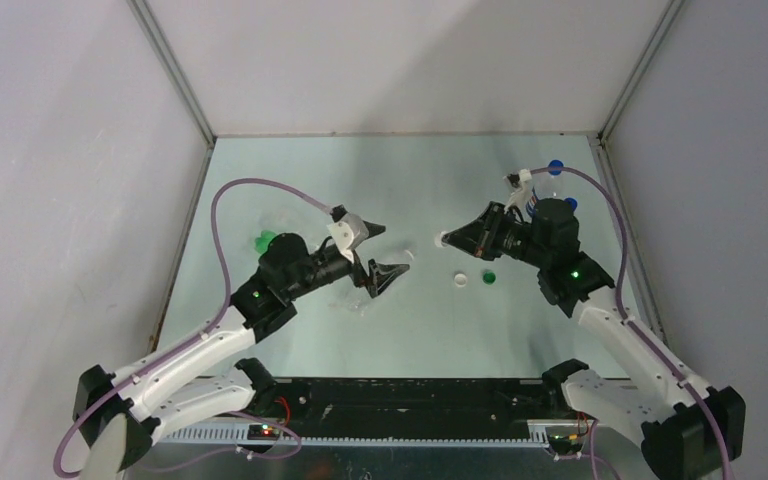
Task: Screw on the bottle caps
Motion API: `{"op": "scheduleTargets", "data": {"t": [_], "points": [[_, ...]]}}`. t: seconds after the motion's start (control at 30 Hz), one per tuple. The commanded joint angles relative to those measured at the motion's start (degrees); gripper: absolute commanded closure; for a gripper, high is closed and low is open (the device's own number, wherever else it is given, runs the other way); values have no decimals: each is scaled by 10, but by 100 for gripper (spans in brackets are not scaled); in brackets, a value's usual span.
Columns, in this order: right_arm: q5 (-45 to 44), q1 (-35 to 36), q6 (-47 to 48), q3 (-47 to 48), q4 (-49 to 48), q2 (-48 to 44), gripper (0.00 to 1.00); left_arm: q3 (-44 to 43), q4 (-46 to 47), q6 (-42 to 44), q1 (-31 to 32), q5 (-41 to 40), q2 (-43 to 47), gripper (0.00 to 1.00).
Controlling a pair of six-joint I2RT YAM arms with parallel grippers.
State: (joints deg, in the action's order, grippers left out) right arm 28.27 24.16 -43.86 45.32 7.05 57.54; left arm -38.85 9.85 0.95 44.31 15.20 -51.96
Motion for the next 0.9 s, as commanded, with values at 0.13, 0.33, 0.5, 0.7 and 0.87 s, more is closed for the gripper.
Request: {"op": "scheduleTargets", "data": {"t": [0.13,0.33,0.5,0.7,0.87], "points": [[84,-2,-94,-28,-180,-63,100,5,193,38,20,140,-11,6],[107,19,-113,-30,-222,-72,100,-1,268,33,28,169,-37,11],[120,44,-120,-30,-244,-67,100,-12,310,25,31,185,-56,17],[118,61,-123,-30,-251,-63,100,-19,319,16,31,209,-64,26],[112,70,-123,-30,-251,-60,100,-19,328,9,31,219,-64,35]]}}
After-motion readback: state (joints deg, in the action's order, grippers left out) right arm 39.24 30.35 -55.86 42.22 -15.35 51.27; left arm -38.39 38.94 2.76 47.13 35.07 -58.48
